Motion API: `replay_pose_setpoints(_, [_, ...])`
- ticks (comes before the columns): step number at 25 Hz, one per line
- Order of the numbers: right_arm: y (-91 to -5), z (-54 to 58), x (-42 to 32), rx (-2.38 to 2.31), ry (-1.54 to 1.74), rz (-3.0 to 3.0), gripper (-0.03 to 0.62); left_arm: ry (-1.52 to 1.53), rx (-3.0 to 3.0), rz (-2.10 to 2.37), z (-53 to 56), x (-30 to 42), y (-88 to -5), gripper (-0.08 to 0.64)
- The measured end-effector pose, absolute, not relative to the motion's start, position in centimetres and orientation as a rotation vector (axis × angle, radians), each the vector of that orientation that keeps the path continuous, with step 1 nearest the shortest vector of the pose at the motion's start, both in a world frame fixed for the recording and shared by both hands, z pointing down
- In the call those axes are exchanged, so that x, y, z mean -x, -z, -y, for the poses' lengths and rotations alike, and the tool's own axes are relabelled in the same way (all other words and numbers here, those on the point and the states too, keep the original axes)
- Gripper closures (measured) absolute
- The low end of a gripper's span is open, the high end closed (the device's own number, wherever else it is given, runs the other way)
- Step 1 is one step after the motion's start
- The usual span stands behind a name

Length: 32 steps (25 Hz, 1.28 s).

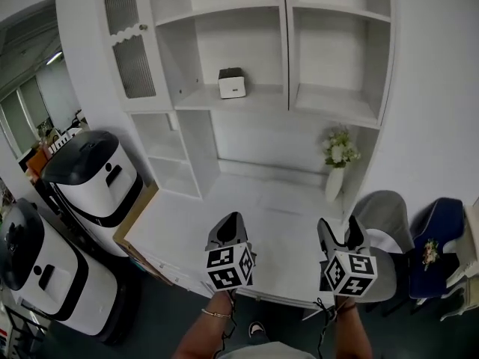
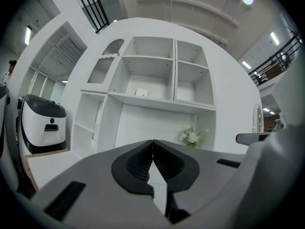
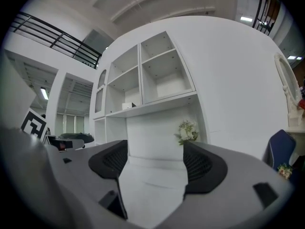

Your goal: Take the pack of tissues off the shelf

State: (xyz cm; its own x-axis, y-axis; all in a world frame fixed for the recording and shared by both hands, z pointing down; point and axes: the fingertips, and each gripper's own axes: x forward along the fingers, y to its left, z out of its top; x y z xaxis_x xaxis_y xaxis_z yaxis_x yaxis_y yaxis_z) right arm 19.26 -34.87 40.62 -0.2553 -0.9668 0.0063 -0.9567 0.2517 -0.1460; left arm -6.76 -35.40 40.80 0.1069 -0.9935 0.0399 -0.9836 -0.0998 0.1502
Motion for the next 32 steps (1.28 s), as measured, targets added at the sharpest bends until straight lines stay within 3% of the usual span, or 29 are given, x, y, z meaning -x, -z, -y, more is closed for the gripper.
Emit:
replay_pose_setpoints(13, [-39.7, 46.8, -15.3, 1.857, 0.195, -2.399, 0.224, 0.106, -2.206, 2.028, 47.7, 11.7, -40.2, 0.541])
replay_pose_setpoints(32, [-39.2, 50.8, -10.3, 1.629, 0.201, -2.596, 0.225, 0.116, -2.007, 2.187, 47.1, 14.2, -41.1, 0.541])
